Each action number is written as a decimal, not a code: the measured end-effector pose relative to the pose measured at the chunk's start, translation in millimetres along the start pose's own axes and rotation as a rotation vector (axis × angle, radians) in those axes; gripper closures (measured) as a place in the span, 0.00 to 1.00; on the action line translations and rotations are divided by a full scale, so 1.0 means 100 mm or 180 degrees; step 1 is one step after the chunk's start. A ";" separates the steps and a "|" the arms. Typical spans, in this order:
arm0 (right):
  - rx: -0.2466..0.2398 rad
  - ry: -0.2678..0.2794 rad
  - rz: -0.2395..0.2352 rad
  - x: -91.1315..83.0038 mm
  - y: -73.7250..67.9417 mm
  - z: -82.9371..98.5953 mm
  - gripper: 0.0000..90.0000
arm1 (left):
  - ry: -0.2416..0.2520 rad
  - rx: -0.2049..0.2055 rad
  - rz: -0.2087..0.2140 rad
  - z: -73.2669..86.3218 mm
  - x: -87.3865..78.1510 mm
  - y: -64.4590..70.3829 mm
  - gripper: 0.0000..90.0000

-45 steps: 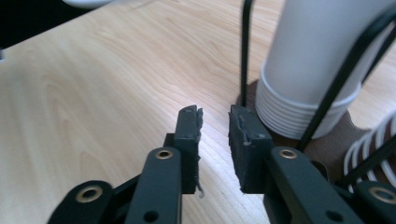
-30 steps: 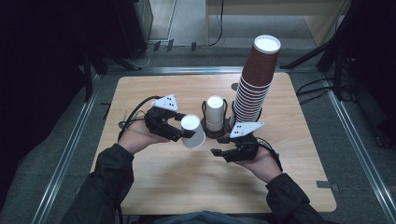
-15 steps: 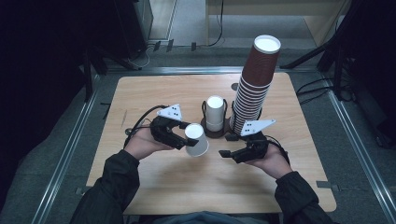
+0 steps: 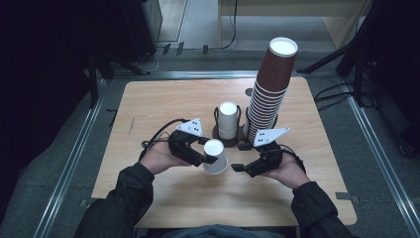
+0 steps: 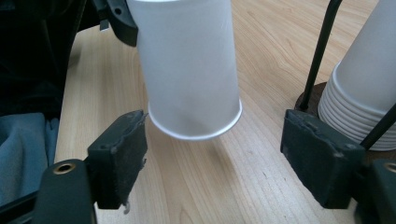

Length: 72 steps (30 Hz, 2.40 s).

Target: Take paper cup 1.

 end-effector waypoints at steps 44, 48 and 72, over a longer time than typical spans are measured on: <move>-0.0171 -0.0142 -0.0324 0.36 -0.21 -0.09 0.18 | -0.0004 0.0220 0.0184 -0.13 0.13 0.27 0.38; -0.0202 -0.0129 -0.0335 0.36 -0.21 -0.09 0.22 | -0.0010 0.0225 0.0175 -0.13 0.13 0.27 0.38; -0.0289 -0.0059 -0.0209 0.28 -0.13 -0.09 0.32 | 0.0104 -0.0062 0.0080 -0.13 0.09 0.17 0.18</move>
Point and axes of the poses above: each handheld gripper's, and its own axes: x roughly forward along the jaws, z roughly out of its underside, y roughly to its right, the point moved 8 cm from there along x, roughly forward along the jaws, and after that the axes turned 1 degree about -z, right-handed, at the moved point
